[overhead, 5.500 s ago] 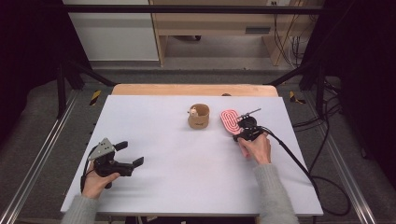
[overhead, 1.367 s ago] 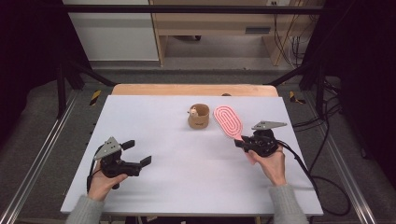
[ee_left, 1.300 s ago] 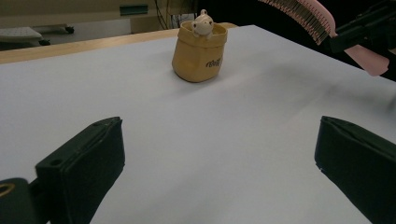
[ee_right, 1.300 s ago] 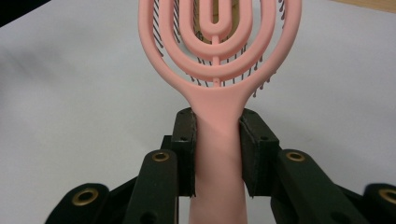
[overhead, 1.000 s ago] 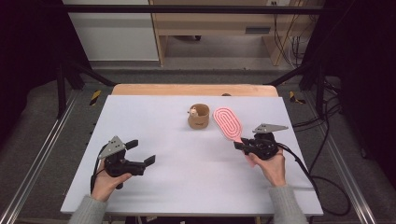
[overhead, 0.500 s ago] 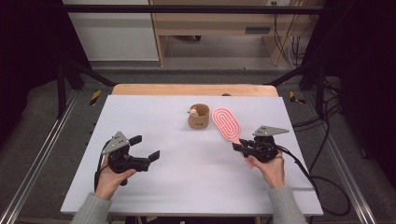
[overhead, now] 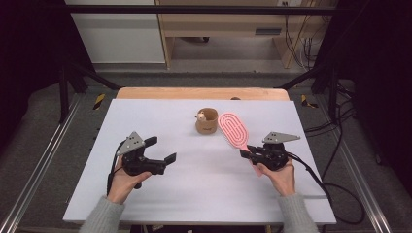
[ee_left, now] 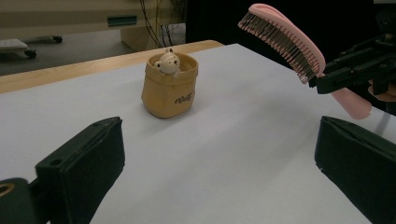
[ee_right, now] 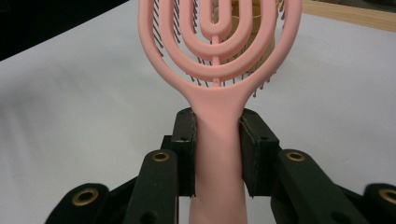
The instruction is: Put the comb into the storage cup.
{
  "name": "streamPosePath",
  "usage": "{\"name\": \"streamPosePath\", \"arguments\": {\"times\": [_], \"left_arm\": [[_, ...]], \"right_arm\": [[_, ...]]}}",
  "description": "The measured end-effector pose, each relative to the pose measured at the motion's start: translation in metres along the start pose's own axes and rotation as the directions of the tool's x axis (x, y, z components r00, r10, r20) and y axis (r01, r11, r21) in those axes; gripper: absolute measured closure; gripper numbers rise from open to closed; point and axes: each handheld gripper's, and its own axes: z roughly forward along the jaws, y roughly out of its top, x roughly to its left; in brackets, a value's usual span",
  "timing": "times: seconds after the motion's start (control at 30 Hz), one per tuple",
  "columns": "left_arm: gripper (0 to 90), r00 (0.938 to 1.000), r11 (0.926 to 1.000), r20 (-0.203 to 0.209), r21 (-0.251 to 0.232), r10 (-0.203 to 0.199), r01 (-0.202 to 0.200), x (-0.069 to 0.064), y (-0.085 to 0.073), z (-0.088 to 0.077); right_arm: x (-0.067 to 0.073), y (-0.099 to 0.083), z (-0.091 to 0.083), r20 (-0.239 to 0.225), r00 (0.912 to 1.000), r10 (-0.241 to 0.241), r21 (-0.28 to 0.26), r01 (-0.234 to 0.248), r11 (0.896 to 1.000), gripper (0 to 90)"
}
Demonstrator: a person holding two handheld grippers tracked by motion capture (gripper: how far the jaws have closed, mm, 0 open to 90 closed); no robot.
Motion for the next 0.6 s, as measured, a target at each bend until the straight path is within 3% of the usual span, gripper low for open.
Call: {"name": "streamPosePath", "arguments": {"times": [0.6], "left_arm": [[1.6,0.9997,0.9997,-0.004,0.001,-0.024,0.024,-0.009,0.01,0.018]], "right_arm": [[0.004,-0.001,0.002,-0.007,0.9999,-0.014,-0.017,0.014,1.0,69.9]]}}
